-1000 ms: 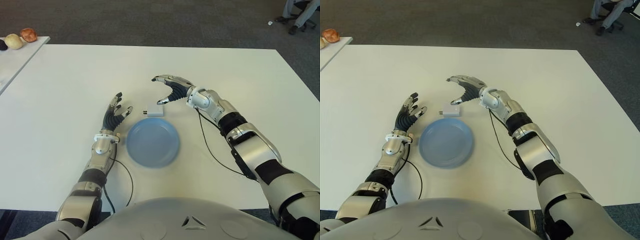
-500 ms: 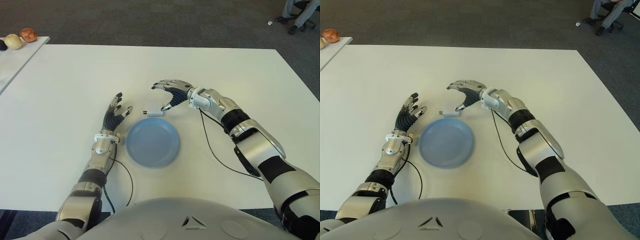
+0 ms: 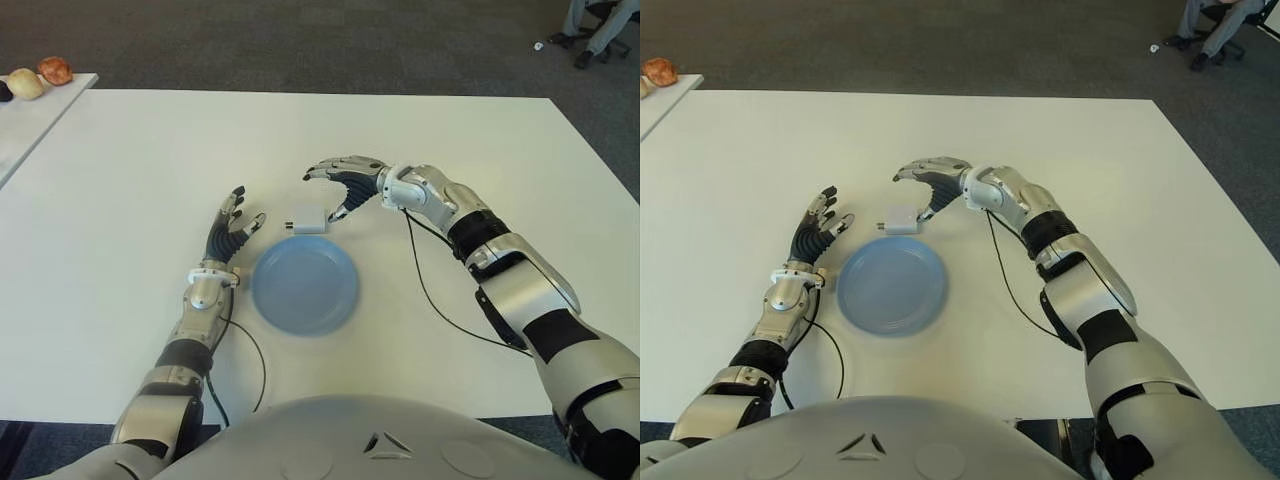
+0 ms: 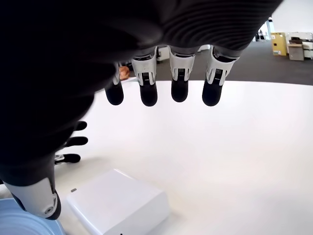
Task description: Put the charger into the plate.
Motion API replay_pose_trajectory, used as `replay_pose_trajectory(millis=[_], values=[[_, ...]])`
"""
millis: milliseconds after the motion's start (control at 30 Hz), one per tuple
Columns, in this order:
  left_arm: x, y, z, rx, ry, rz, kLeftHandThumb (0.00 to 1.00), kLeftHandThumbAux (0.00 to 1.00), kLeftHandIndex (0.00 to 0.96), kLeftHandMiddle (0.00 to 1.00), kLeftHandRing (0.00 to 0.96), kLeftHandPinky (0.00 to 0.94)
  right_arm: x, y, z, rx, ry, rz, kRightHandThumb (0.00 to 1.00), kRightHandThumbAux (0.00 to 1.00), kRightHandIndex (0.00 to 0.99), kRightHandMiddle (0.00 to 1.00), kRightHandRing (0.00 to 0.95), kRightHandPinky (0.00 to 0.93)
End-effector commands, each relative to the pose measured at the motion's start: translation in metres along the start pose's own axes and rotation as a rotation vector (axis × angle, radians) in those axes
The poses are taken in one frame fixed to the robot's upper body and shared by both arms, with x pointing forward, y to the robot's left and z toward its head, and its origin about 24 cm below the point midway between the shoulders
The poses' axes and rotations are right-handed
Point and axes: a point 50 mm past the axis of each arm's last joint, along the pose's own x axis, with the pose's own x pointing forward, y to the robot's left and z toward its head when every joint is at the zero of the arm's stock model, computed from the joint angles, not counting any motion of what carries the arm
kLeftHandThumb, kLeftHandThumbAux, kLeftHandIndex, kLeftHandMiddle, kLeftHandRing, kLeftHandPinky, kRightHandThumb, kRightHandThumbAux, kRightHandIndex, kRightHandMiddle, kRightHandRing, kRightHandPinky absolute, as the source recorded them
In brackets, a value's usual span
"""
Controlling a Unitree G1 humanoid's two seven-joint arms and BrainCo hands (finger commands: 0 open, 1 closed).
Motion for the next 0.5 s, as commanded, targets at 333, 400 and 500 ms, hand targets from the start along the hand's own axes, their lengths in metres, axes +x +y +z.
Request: replay_pose_trajectory(millis=[333, 400, 500], values=[[-0.0377, -0.0173, -0.0434, -0.019, 0.246, -0.029, 0.002, 0.581, 0.054, 0.061, 0.053, 0.055, -0.0081, 0.0017, 0.0025, -0.082, -0.024, 0.044, 0.000, 0.817, 0.023, 0.075, 0.083, 0.134], [-0.0374, -0.0174, -0.0433, -0.021, 0.247, -0.031, 0.000, 0.586, 0.054, 0.061, 0.052, 0.055, -0.0088, 0.0014, 0.0028, -0.086, -0.026, 0.043, 0.000, 0.829, 0.025, 0.077, 0.084, 0.135], [-0.0370, -0.0170, -0.0429, -0.031, 0.246, -0.030, 0.000, 0.599, 0.050, 0.061, 0.052, 0.053, -0.0099, 0.0009, 0.0038, -0.099, -0.034, 0.032, 0.000, 0.848, 0.029, 0.079, 0.087, 0.137]])
